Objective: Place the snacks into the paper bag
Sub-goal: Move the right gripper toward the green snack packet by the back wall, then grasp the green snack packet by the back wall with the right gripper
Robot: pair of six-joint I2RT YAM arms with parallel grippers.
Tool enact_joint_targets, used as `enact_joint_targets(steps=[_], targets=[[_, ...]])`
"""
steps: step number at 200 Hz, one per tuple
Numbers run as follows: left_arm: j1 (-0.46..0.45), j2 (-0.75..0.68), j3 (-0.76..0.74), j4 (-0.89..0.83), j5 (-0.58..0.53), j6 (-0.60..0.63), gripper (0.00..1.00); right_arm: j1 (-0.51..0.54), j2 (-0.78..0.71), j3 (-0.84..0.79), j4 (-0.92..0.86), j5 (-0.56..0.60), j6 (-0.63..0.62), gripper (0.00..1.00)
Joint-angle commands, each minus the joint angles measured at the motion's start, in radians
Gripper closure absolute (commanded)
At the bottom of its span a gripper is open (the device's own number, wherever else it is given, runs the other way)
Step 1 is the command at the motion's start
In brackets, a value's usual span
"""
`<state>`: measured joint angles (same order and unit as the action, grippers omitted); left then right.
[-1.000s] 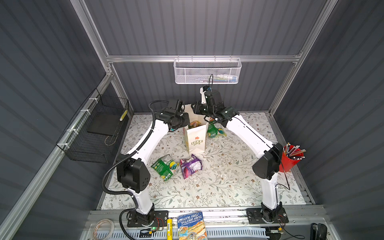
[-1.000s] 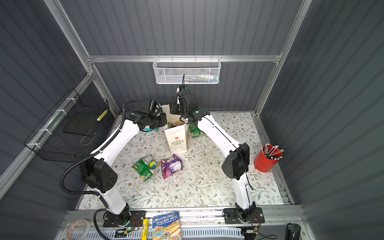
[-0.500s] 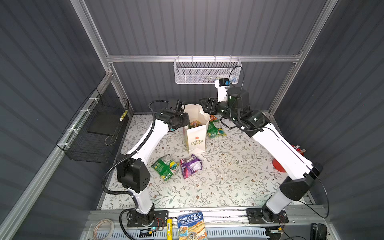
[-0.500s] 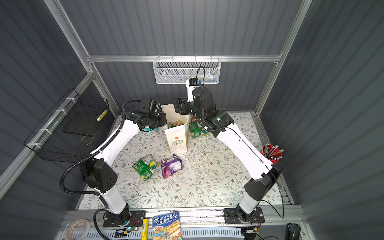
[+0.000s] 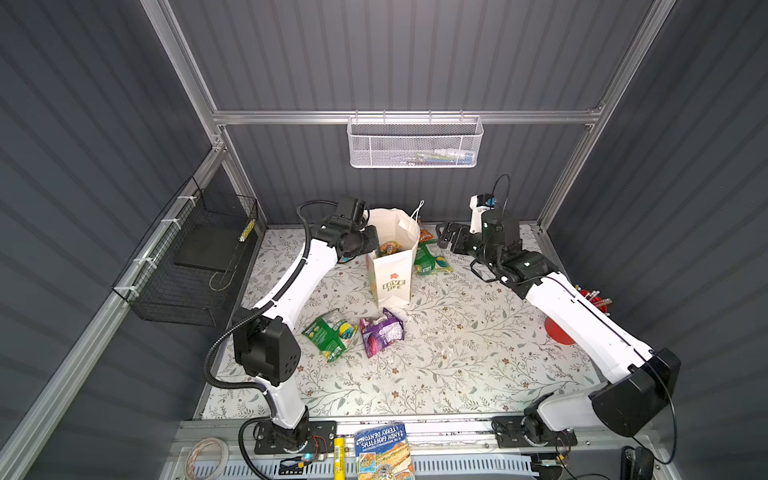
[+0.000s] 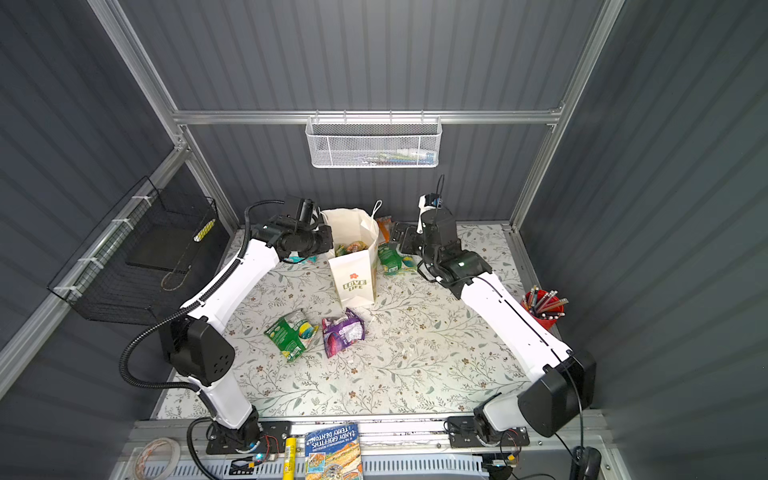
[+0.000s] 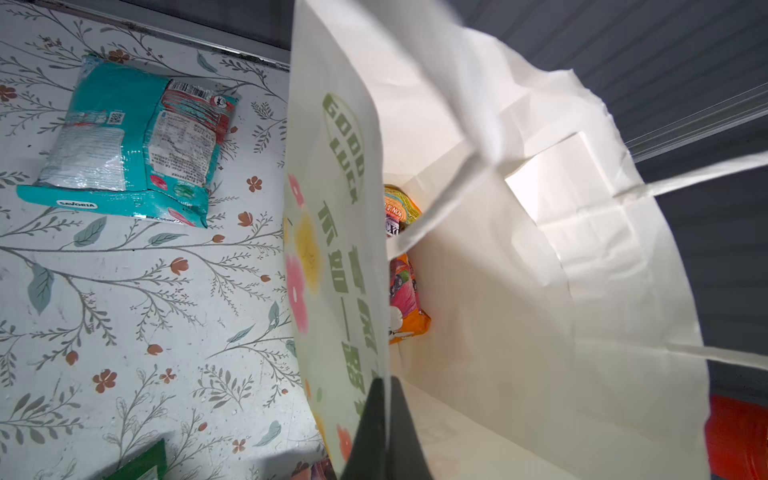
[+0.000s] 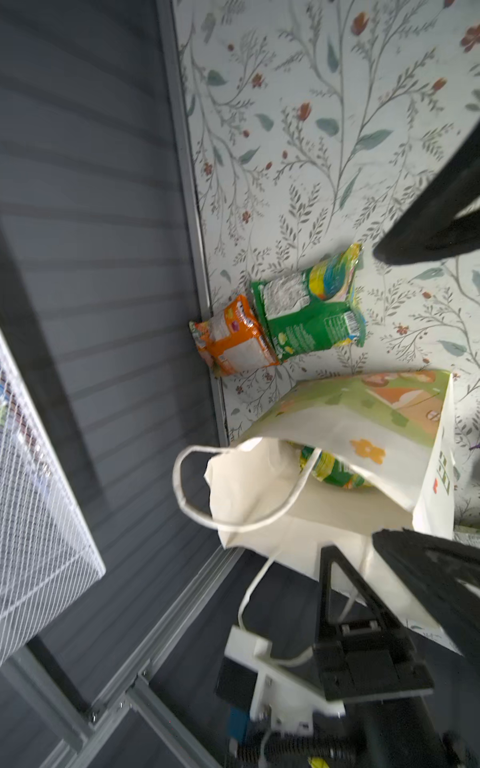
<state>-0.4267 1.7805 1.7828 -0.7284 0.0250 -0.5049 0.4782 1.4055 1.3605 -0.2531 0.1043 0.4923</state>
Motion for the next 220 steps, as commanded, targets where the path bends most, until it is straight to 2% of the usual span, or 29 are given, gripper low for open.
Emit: enact_joint_targets(steps=[1,27,74,124,179,189,220], targets=[[0.000,0.016,0.015,-0.040,-0.014,0.020,1.00,-0.061,-0.020,-0.063,0.091,-0.023,0.072,0.01],[0.003,0.017,0.015,-0.039,-0.015,0.021,1.00,-0.139,0.010,-0.134,0.142,-0.083,0.142,0.01],[0.008,0.014,0.017,-0.039,-0.012,0.022,1.00,-0.228,0.188,-0.148,0.153,-0.161,0.291,0.01],[0.014,0.013,0.018,-0.039,-0.003,0.020,1.00,-0.265,0.387,-0.137,0.235,-0.295,0.411,0.03],[0.023,0.014,0.016,-0.034,0.014,0.014,1.00,-0.293,0.537,-0.144,0.373,-0.431,0.522,0.07],[0.023,0.014,0.014,-0.033,0.013,0.014,1.00,-0.300,0.563,-0.144,0.398,-0.496,0.547,0.09],[0.025,0.014,0.014,-0.032,0.019,0.011,1.00,-0.307,0.610,-0.139,0.445,-0.523,0.580,0.11]])
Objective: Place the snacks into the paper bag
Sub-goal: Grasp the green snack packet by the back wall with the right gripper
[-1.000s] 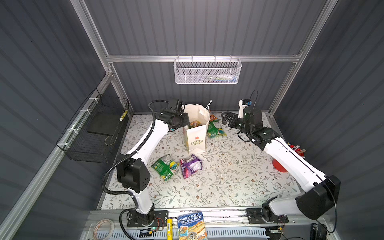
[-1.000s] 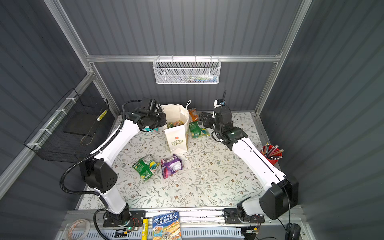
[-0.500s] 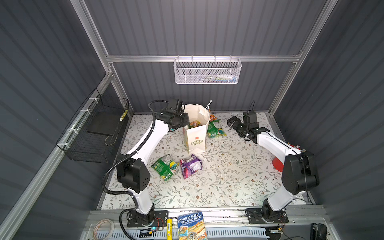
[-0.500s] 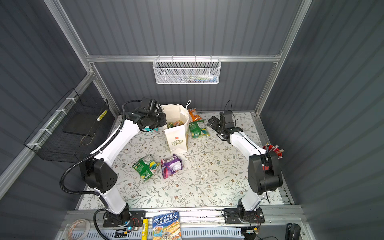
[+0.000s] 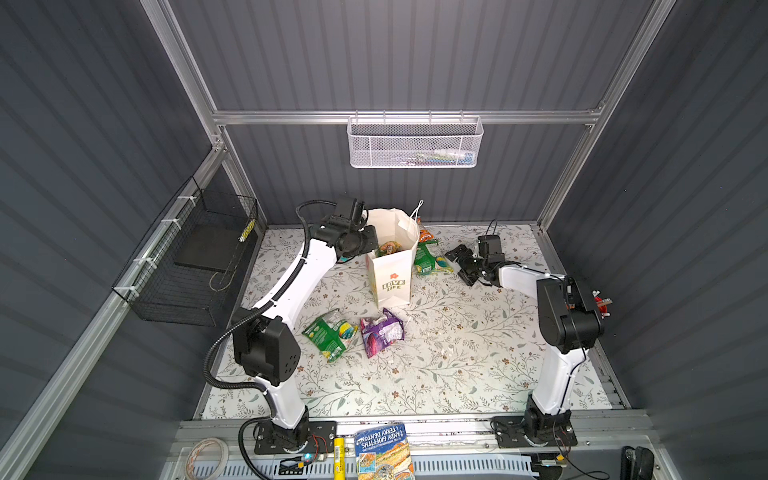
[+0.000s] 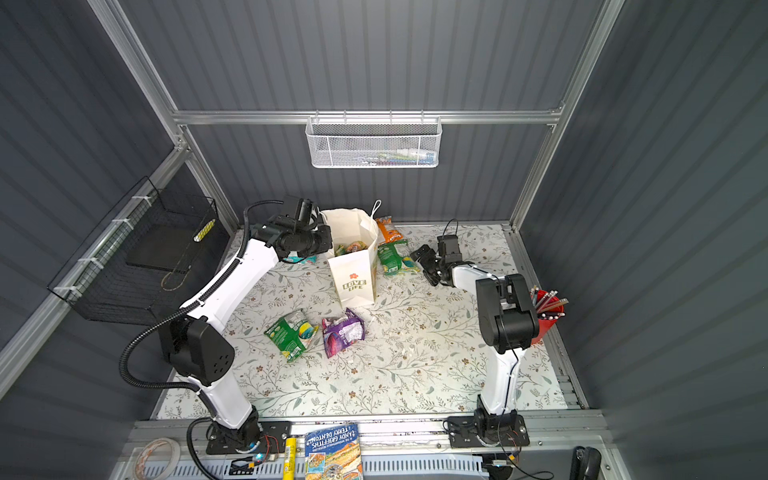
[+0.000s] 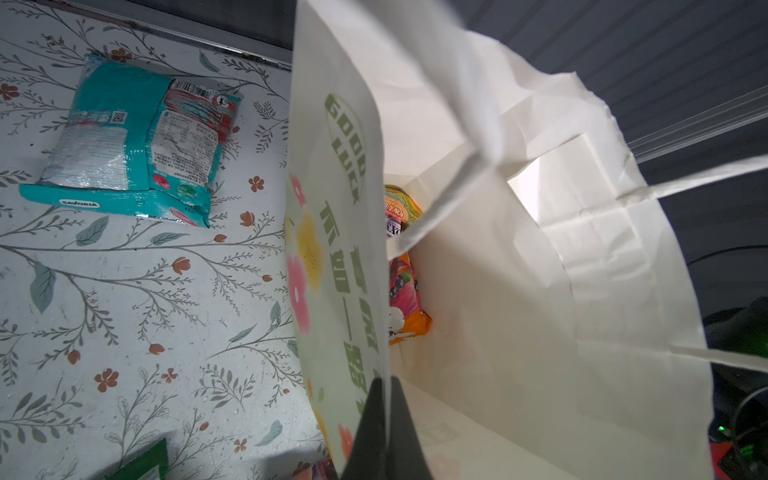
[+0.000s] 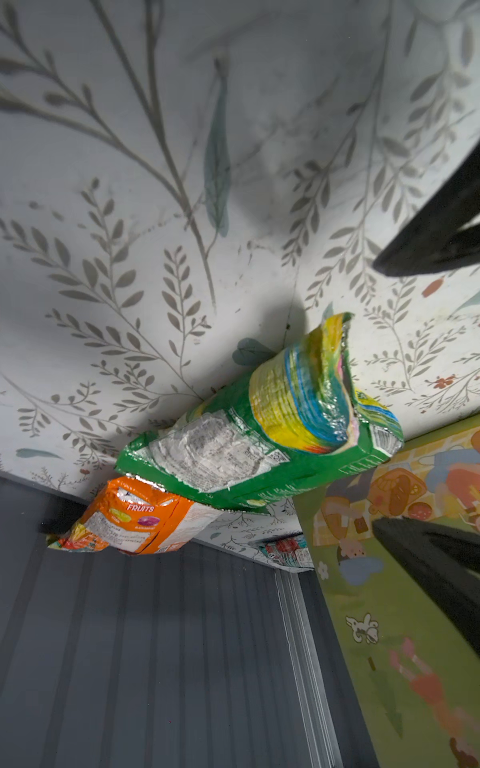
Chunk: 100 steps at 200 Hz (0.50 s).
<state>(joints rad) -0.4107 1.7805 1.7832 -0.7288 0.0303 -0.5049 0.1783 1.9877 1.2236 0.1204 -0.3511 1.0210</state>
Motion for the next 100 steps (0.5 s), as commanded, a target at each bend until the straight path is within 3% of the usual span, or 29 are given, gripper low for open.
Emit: enact_joint_targets(steps=[1,33,64,100], targets=[[0.010,0.014,0.014,-0.032,0.013,0.011,1.00,-0.007,0.030,-0.001,0.071,-0.068,0.052,0.11],[0.009,0.013,0.013,-0.031,0.011,0.011,1.00,-0.009,0.065,0.018,0.085,-0.078,0.072,0.13],[0.010,0.013,0.012,-0.030,0.010,0.010,1.00,-0.009,0.109,0.057,0.099,-0.104,0.096,0.23],[0.011,0.011,0.013,-0.029,0.012,0.010,1.00,-0.004,0.154,0.099,0.108,-0.109,0.126,0.28]])
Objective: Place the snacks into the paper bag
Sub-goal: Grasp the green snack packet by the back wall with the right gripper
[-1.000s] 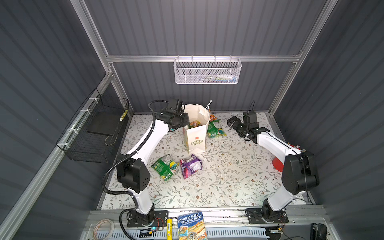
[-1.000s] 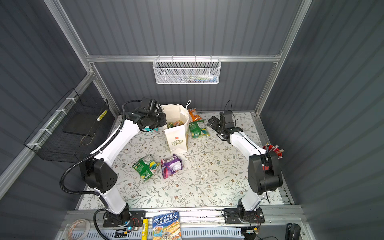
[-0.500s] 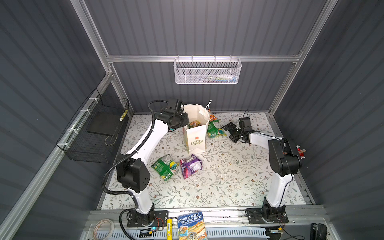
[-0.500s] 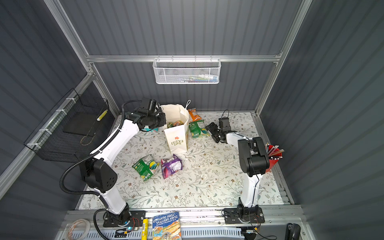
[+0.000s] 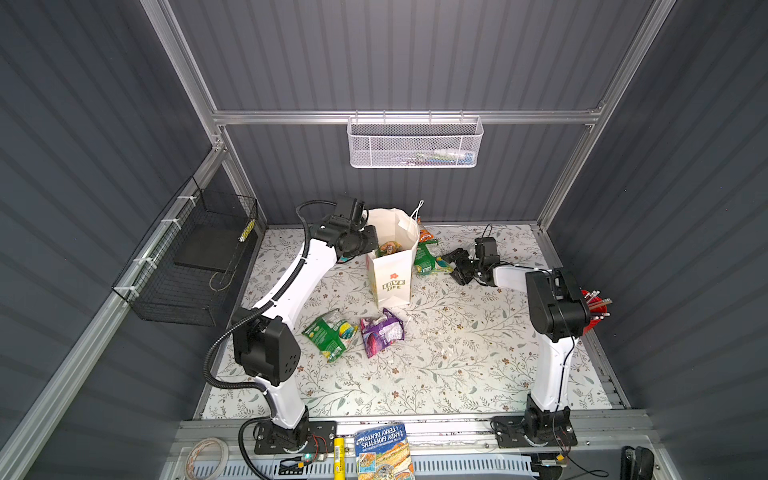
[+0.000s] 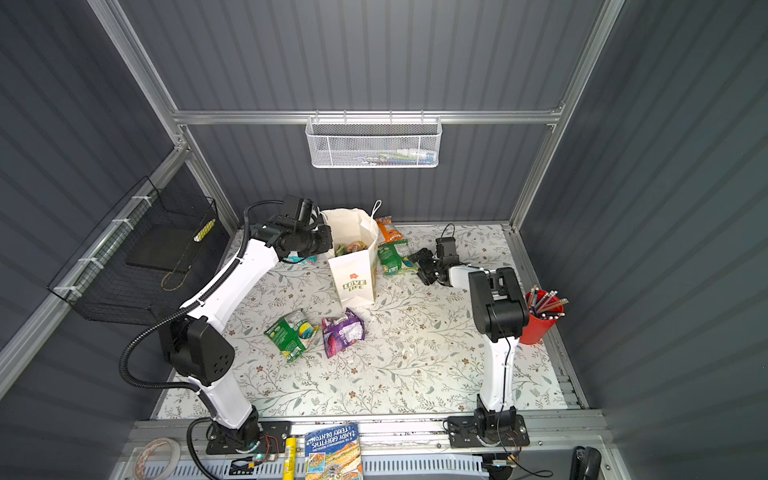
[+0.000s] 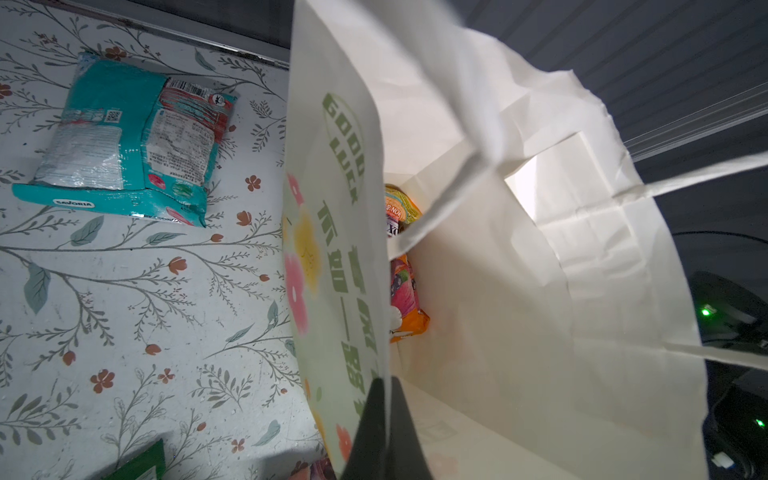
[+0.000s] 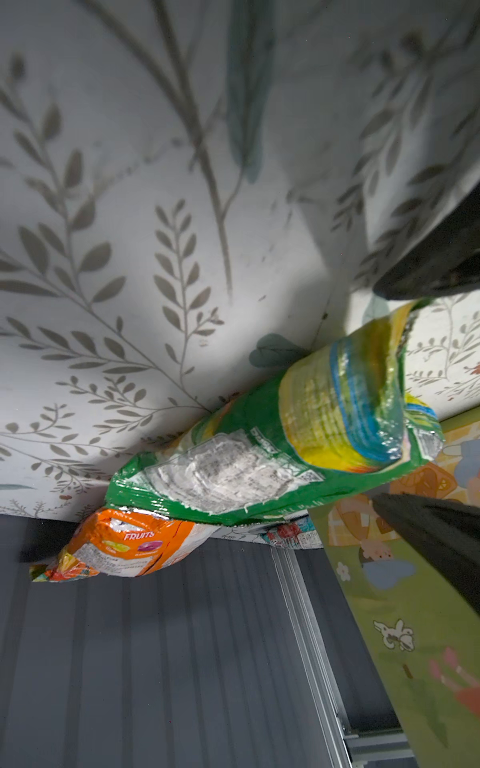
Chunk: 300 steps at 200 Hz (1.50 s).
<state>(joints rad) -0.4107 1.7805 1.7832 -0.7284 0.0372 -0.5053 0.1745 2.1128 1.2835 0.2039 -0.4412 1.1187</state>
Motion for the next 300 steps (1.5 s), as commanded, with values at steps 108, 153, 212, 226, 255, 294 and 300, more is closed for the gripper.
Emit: enact_joint_targets(steps=[108,153,212,226,255,294,300], targets=[[0.012,0.011,0.013,-0.029,0.008,0.011,1.00,0.000,0.080,0.048,0.113,-0.047,0.062,0.69],[0.012,0.008,0.012,-0.029,0.007,0.011,1.00,-0.003,0.027,0.020,0.131,-0.057,0.053,0.96],[0.012,0.005,0.011,-0.026,0.021,0.008,1.00,-0.010,-0.168,-0.095,0.161,-0.054,0.026,1.00],[0.012,0.005,0.010,-0.025,0.020,0.007,1.00,-0.013,-0.229,-0.122,0.147,-0.048,0.008,1.00],[0.012,0.007,0.010,-0.025,0.023,0.007,1.00,-0.021,-0.357,-0.182,0.123,-0.035,-0.018,1.00],[0.012,0.003,0.013,-0.029,0.012,0.010,1.00,-0.027,-0.529,-0.241,0.071,-0.017,-0.051,1.00],[0.012,0.002,0.015,-0.032,0.010,0.011,1.00,-0.027,-0.558,-0.247,0.057,-0.010,-0.058,1.00]])
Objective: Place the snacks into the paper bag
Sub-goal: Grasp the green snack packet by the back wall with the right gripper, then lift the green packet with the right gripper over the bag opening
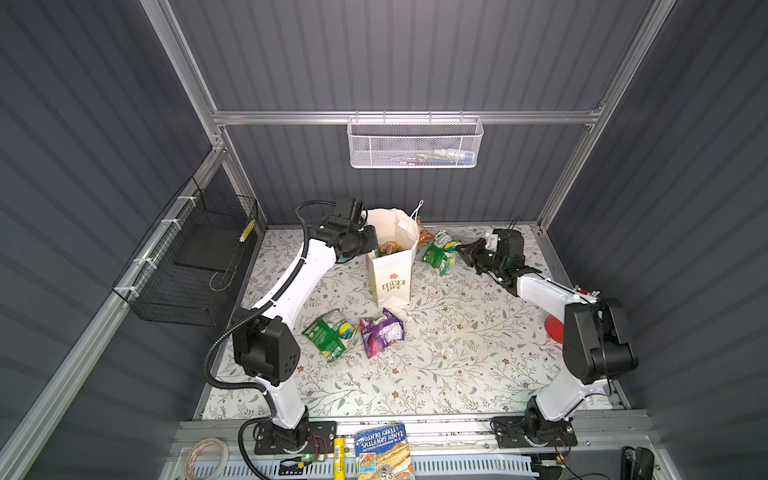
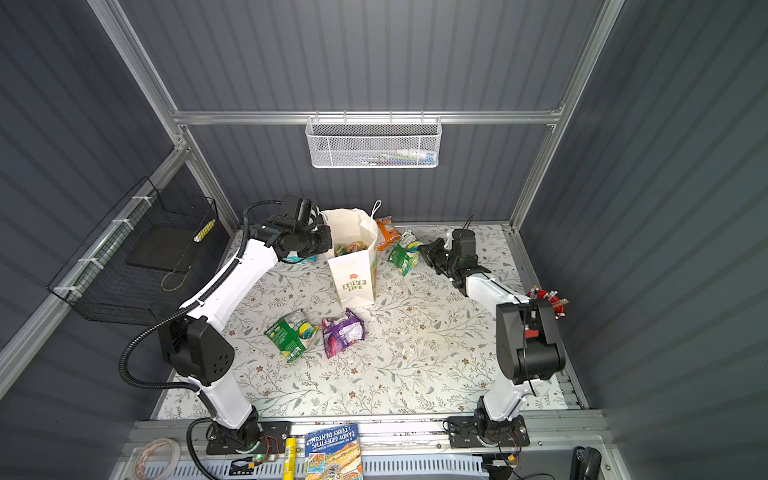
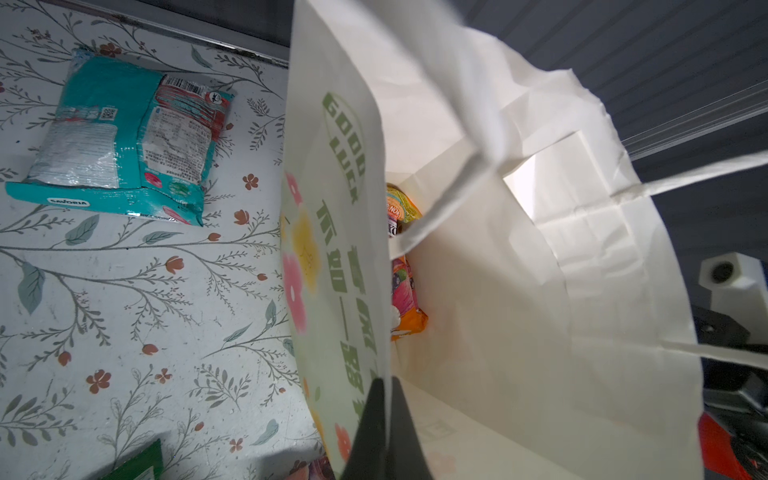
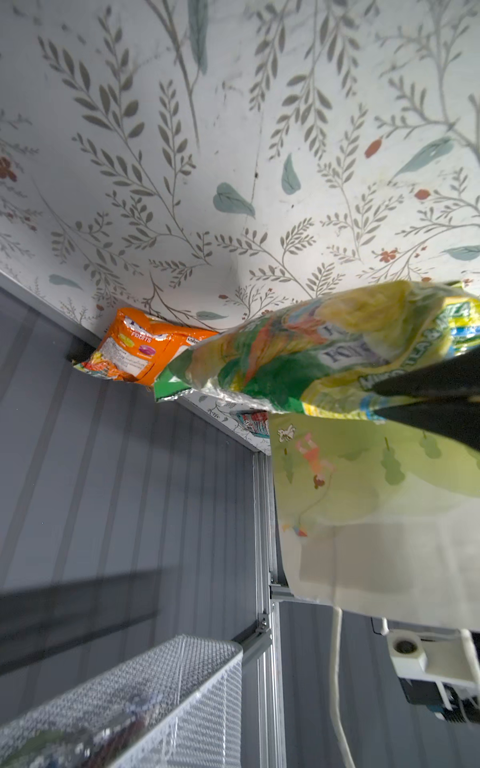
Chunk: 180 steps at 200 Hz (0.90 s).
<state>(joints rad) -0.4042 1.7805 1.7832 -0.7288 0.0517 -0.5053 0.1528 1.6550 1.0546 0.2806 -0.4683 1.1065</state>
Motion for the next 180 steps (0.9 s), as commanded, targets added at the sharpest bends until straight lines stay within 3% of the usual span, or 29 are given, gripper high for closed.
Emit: enact_joint_targets(steps=[1,86,132,180], targets=[[0.005,0.001,0.015,-0.032,-0.004,0.010,1.00,-0.006,-0.105,-0.019,-0.022,0.019,-0.046,1.00],[0.007,-0.022,0.033,-0.051,-0.035,0.028,1.00,0.040,-0.503,-0.022,-0.213,0.121,-0.172,1.00],[0.008,-0.036,0.039,-0.054,-0.052,0.036,1.00,0.204,-0.638,0.112,-0.352,0.300,-0.329,1.00],[0.009,-0.035,0.039,-0.055,-0.069,0.039,1.00,0.359,-0.640,0.246,-0.394,0.386,-0.412,1.00]])
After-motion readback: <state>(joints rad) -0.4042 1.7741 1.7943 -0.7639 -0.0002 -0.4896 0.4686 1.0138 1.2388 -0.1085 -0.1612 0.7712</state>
